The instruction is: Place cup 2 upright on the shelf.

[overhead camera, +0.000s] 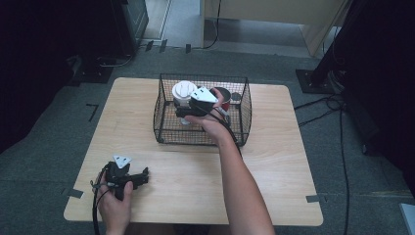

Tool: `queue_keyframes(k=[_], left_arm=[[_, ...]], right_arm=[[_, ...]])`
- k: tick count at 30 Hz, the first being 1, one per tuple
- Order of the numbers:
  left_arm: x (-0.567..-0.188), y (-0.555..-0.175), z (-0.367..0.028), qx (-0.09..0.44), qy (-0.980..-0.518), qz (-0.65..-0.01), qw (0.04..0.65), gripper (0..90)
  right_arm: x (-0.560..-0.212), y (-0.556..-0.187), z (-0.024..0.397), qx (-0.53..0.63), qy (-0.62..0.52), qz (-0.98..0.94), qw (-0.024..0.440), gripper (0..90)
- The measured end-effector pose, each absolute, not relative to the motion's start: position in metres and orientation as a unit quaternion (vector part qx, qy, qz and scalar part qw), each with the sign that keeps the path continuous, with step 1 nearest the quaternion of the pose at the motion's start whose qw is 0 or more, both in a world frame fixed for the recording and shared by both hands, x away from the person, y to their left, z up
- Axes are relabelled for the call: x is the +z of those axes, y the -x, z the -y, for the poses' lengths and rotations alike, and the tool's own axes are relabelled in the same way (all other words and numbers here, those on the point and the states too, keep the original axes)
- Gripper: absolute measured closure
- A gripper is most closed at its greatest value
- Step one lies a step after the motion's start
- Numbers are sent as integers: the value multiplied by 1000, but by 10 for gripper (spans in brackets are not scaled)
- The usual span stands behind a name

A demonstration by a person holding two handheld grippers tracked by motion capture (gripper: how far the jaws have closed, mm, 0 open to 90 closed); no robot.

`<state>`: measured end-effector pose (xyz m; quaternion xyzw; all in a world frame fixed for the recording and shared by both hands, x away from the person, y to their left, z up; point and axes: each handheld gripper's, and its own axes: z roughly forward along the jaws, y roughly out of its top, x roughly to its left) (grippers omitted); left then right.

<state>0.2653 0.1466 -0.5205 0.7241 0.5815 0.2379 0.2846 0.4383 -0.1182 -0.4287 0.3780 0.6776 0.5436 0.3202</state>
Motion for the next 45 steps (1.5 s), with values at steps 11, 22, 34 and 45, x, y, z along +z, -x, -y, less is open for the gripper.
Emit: queue_keyframes(k=[11,22,34,45], left_arm=[[-520,-265,-147,237,-724,-581,284,1],[-521,-265,-146,238,-724,-582,285,1],[-521,-266,-146,238,-723,-582,286,1],[-521,-266,-146,238,-723,-582,286,1]], right_arm=[[-419,-434,125,548,-363,-679,328,12],[-409,-430,125,559,-348,-680,323,13],[-393,-426,122,561,-342,-676,334,16],[-381,-409,133,558,-340,-674,346,22]])
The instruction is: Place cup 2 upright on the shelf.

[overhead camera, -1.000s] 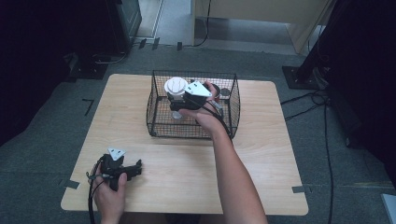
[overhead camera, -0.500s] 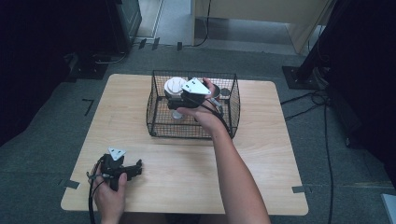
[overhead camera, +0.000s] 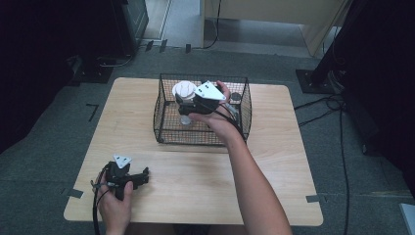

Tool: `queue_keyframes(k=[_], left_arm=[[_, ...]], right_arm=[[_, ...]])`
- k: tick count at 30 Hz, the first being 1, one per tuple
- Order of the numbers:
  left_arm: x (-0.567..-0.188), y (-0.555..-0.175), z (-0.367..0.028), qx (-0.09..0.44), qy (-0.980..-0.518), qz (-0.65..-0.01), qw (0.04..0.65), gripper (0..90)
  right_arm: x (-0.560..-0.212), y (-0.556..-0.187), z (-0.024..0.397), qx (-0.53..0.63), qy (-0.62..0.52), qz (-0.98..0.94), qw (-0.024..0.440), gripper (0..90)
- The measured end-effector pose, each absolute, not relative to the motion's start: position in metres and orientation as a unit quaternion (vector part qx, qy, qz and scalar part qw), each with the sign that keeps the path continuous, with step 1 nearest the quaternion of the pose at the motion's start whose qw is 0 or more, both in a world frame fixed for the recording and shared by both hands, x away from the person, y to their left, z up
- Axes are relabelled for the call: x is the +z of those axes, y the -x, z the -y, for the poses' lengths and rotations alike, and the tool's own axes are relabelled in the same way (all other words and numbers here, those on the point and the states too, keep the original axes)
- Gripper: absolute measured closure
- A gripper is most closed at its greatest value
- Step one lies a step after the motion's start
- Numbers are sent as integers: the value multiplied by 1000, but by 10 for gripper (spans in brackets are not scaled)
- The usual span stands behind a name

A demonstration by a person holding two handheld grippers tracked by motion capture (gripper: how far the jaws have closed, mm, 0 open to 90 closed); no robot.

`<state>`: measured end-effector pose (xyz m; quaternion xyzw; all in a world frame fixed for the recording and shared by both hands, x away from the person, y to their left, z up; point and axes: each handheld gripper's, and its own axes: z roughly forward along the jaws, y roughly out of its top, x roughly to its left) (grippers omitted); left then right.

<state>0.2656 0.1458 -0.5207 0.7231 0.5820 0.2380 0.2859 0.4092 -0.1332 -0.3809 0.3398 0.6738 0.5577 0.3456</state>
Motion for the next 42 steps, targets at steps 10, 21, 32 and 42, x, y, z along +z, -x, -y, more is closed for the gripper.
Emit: queue_keyframes(k=[10,21,32,42], left_arm=[[-521,-266,-146,238,-723,-582,286,1],[-521,-266,-146,238,-723,-582,286,1],[-521,-266,-146,238,-723,-582,286,1],[-521,-266,-146,238,-723,-582,286,1]], right_arm=[[-381,-386,153,557,-344,-671,347,33],[-388,-362,181,550,-354,-667,356,40],[-398,-338,209,543,-361,-665,364,40],[-413,-316,229,536,-377,-661,365,40]])
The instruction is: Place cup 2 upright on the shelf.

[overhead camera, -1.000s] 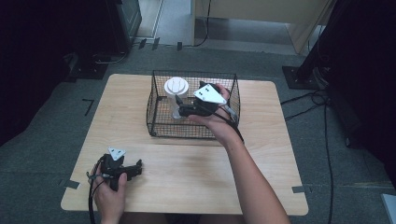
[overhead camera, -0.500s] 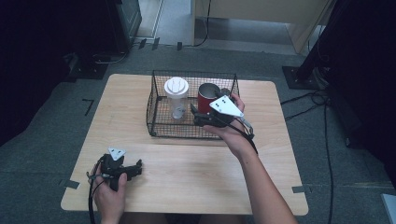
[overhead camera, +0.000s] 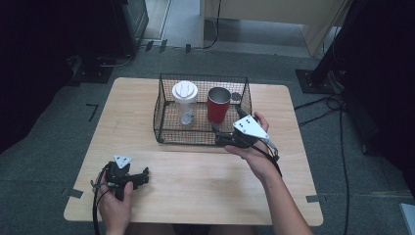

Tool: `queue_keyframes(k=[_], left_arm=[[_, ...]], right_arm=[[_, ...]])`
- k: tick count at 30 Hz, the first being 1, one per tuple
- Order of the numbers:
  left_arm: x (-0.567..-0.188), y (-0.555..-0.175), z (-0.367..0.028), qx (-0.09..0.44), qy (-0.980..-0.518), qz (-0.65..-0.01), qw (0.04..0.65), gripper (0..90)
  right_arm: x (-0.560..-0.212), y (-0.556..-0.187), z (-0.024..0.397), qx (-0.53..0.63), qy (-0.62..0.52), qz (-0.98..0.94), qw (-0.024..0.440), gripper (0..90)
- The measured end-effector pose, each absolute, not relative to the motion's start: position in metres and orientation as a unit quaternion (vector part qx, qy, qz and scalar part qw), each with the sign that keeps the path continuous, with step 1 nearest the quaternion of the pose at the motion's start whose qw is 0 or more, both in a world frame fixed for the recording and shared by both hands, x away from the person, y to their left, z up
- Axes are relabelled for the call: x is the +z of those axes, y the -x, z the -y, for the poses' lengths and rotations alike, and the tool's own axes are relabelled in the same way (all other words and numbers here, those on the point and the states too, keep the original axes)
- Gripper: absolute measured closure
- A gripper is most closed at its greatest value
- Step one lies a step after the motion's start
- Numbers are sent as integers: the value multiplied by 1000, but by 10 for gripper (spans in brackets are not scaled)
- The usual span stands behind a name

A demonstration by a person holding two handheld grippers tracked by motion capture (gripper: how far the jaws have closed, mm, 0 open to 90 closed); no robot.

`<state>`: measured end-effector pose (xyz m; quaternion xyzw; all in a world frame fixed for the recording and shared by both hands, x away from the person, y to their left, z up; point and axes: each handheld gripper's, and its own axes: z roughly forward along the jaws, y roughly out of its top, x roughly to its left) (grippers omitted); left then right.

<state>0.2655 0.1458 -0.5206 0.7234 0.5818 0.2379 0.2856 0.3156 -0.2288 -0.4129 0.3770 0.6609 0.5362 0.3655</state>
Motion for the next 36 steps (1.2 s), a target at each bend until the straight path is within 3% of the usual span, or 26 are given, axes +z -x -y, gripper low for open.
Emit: queue_keyframes(k=[36], left_arm=[[-521,-265,-145,237,-725,-580,287,1]], right_arm=[[-463,-245,309,507,-450,-636,369,49]])
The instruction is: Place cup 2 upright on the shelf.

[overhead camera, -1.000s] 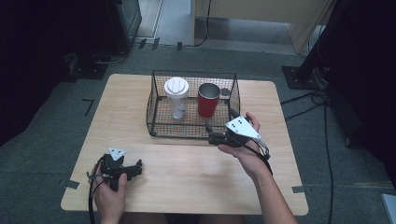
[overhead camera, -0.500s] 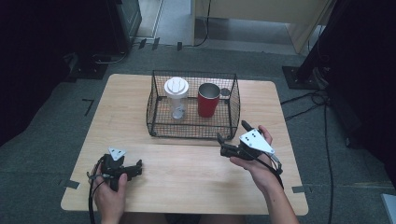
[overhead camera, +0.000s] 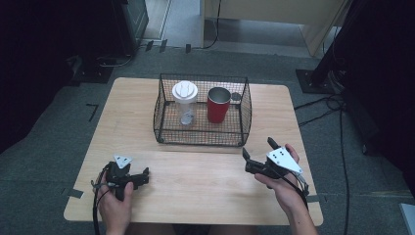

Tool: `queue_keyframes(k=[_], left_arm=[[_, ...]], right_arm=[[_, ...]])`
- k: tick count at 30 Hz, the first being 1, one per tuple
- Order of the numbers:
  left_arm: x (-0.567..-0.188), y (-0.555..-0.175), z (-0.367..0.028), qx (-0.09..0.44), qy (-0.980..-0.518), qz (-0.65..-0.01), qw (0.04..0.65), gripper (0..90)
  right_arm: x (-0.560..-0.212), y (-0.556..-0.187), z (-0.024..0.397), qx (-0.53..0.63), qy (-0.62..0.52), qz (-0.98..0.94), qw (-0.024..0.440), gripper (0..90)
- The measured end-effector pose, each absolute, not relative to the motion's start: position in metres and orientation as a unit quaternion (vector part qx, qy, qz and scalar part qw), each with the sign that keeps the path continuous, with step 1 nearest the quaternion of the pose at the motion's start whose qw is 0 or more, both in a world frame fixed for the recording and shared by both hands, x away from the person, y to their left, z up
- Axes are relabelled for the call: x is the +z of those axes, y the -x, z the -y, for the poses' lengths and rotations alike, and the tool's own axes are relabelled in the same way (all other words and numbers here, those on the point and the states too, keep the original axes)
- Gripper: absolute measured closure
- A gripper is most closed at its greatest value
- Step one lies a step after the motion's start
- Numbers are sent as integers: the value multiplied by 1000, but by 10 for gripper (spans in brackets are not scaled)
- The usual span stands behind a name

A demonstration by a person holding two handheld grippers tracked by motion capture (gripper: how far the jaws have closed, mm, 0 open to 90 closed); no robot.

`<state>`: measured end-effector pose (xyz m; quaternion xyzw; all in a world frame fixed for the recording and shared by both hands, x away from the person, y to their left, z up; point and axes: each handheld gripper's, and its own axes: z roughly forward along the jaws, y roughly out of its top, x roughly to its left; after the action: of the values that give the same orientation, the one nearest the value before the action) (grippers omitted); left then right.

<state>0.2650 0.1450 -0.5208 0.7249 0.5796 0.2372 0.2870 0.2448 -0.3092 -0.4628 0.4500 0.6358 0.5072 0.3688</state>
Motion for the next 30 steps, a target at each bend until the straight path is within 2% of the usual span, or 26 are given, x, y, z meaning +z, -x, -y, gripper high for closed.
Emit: queue_keyframes(k=[14,30], left_arm=[[-521,-265,-145,237,-727,-578,286,1],[-521,-264,-144,237,-728,-576,286,1]], right_arm=[[-499,-229,348,467,-493,-629,377,53],[-519,-209,387,423,-532,-624,386,53]])
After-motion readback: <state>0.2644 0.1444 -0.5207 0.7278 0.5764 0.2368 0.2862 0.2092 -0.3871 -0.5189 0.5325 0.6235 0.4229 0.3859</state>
